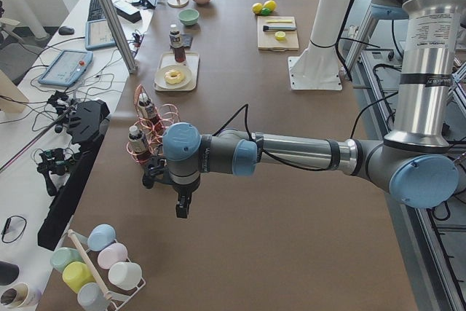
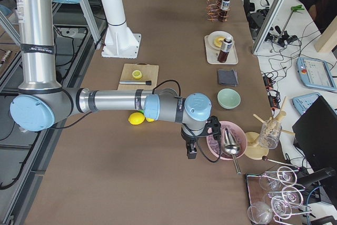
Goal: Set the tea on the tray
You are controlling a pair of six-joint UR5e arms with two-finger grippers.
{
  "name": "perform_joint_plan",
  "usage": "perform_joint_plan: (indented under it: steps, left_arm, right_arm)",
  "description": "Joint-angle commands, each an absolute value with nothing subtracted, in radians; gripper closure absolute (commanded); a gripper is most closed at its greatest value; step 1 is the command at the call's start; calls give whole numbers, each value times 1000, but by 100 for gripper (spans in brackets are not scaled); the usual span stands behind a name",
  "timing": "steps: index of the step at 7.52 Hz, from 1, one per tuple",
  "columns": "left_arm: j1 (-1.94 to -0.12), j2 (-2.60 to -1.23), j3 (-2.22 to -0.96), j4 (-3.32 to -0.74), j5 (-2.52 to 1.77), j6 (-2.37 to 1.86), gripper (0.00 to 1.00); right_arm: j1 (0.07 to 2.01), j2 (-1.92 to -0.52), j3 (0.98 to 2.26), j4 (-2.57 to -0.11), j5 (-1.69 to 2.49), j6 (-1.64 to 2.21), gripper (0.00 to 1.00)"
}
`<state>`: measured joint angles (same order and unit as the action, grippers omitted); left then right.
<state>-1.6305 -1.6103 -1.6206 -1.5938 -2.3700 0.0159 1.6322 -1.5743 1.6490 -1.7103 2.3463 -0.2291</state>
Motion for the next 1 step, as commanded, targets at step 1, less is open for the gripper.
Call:
perform_joint_plan:
  steps: [1]
  left_arm:
    - [-1625,-1612,-1617,-1594,-2368,15,2]
  right_arm:
    - [1632,-1569,1651,-1709,2349,-206,0]
